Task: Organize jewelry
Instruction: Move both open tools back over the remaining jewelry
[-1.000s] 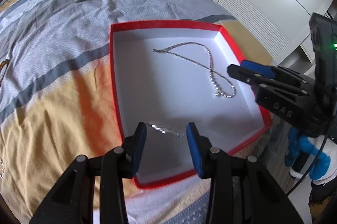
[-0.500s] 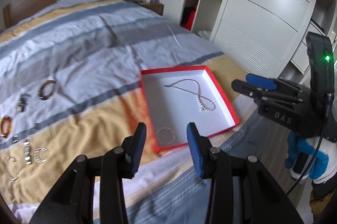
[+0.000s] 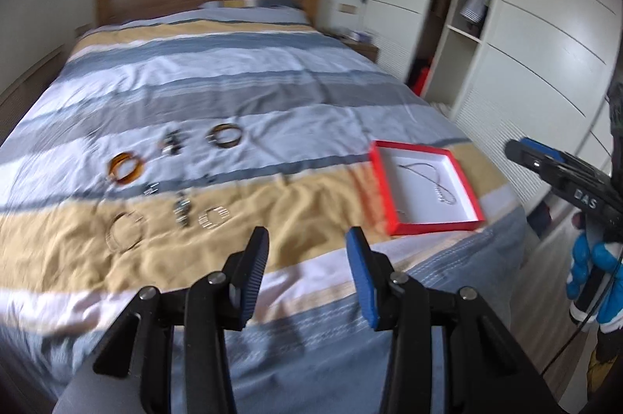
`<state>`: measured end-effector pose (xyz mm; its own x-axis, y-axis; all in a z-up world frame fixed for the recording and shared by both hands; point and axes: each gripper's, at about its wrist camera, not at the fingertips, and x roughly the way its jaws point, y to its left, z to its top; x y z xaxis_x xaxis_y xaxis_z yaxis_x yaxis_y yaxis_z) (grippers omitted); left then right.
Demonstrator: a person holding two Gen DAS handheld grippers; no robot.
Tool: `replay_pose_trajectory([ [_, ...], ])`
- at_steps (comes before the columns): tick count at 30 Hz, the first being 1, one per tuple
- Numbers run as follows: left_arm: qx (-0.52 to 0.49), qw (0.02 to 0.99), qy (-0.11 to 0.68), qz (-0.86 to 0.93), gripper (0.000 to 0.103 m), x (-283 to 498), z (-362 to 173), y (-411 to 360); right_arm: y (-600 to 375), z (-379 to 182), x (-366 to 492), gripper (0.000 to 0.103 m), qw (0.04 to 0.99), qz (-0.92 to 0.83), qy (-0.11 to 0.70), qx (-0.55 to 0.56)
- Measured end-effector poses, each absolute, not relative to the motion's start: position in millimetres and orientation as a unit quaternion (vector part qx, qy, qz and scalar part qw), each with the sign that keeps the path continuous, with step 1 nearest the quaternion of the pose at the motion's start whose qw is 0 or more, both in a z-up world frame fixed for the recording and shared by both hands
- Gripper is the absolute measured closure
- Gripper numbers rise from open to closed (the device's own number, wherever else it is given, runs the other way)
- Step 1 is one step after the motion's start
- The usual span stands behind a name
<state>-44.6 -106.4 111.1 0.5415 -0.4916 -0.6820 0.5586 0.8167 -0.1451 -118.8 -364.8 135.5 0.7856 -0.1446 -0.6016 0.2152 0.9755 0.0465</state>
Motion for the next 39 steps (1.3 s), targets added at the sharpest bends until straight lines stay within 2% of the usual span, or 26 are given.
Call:
replay_pose_trajectory([
  [14,-0.022,0.918,0.358,-0.167,0.063,-60.3,113.0,44.1,-294.6,164.4,-130.5,0.047,0.958,-0.033,0.283,0.033],
  [21,-0.046,0.921,0.364,-0.134,0.063,-57.5,99.1,83.3,-276.2,165.4,-118.1,0.047,0.958,-0.014,0.284,0.030],
  [39,-0.063,0.883,0.452,-0.110,0.063,22.8,-5.2,85.4,-244.1,69.1,-7.8,0.047,0.921,0.031,0.386,0.031],
])
